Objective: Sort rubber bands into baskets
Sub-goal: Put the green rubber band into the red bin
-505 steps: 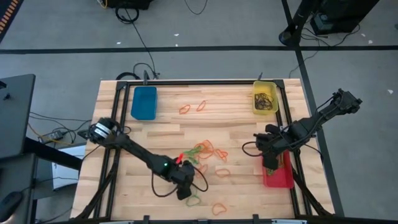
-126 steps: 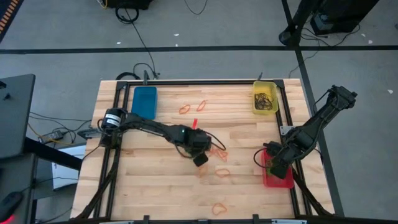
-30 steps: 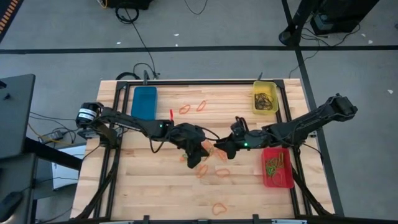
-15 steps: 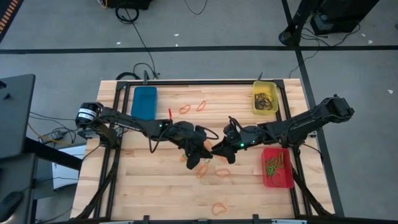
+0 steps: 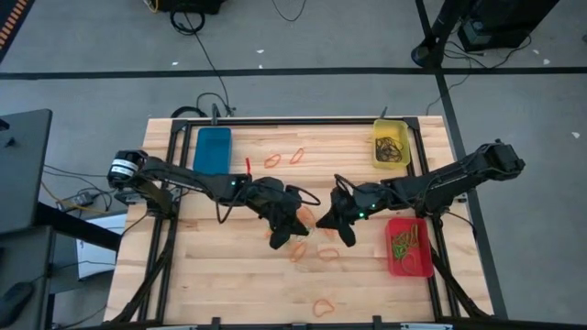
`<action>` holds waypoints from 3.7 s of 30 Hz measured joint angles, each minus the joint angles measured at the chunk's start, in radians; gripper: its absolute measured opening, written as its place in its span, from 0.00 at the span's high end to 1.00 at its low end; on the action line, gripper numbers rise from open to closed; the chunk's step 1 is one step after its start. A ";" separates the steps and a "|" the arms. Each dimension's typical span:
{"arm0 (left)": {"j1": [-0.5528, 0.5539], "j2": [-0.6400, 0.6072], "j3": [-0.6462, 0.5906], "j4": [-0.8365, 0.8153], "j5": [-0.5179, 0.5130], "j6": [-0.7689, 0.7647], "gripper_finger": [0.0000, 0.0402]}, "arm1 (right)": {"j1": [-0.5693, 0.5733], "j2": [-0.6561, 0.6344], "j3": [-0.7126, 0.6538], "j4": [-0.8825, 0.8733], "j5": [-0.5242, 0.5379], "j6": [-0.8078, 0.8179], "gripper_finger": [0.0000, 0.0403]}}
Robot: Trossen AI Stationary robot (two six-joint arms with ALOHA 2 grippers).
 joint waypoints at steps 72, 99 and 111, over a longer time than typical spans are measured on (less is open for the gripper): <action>0.001 -0.055 0.000 0.190 0.048 -0.110 0.96 | -0.021 0.000 0.000 0.363 -0.215 0.111 0.96; -0.033 -0.055 0.000 -0.401 -0.098 -0.129 0.63 | 0.027 -0.028 0.000 -0.382 -0.326 0.137 0.99; -0.034 -0.046 0.000 -0.433 -0.332 0.019 0.63 | 0.239 -0.304 0.000 -0.790 -0.307 0.377 0.99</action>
